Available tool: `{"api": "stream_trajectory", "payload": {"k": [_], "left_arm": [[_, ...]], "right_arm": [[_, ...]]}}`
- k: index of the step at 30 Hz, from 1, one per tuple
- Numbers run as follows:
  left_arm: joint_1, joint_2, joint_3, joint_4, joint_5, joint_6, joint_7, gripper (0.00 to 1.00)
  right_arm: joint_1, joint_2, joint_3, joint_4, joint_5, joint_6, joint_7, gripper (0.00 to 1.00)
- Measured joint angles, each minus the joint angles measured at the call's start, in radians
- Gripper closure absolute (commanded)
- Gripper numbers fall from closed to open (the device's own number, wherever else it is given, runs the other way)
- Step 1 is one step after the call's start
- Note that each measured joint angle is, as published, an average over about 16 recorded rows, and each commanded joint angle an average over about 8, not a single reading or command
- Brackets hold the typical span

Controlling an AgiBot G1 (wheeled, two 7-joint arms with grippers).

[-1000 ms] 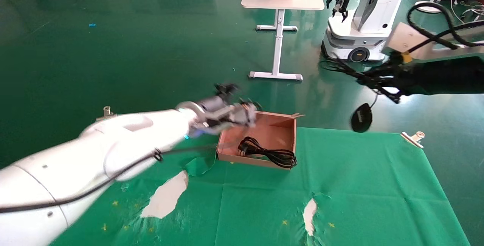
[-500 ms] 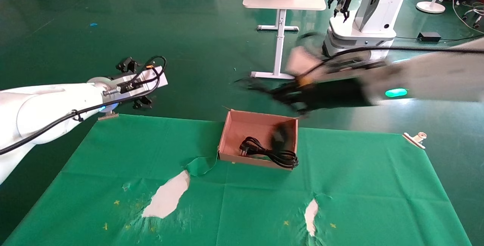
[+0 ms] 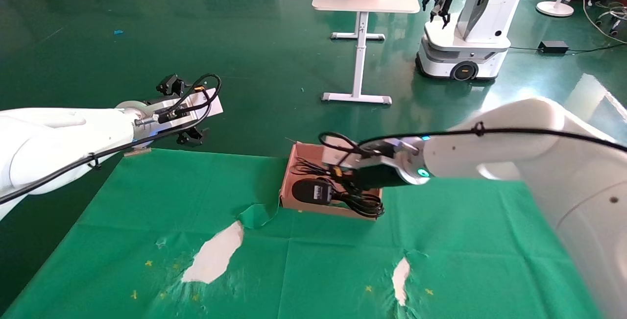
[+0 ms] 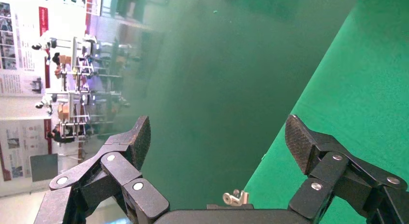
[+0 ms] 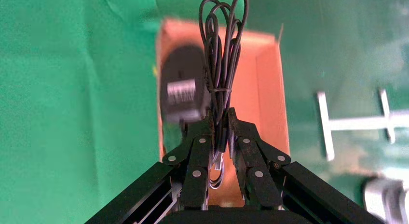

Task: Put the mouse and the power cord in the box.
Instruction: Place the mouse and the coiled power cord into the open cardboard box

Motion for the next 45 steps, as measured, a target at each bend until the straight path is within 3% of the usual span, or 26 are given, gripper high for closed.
{"api": "stream_trajectory", "payload": {"k": [4,5,28,45], "left_arm": [[-0.001,-0.009,0.003,-0.021,0.025,0.007,-0.029,0.00],[-0.001,-0.011,0.004,-0.024,0.030,0.008,-0.034,0.00],[0.000,-0.009,0.004,-0.024,0.027,0.007,-0.033,0.00],[0.000,-0.008,0.003,-0.023,0.026,0.007,-0.032,0.00]], "right_arm": [[-0.009,-0.004,-0.023,-0.025,0.005,0.031,-0.008,0.05],[-0.011,-0.004,-0.027,-0.029,0.006,0.037,-0.008,0.00],[-0.021,0.014,-0.016,-0.006,0.024,0.021,-0.003,0.00],[-0.167,0.185,0.094,0.203,0.272,-0.114,0.048,0.00]]}}
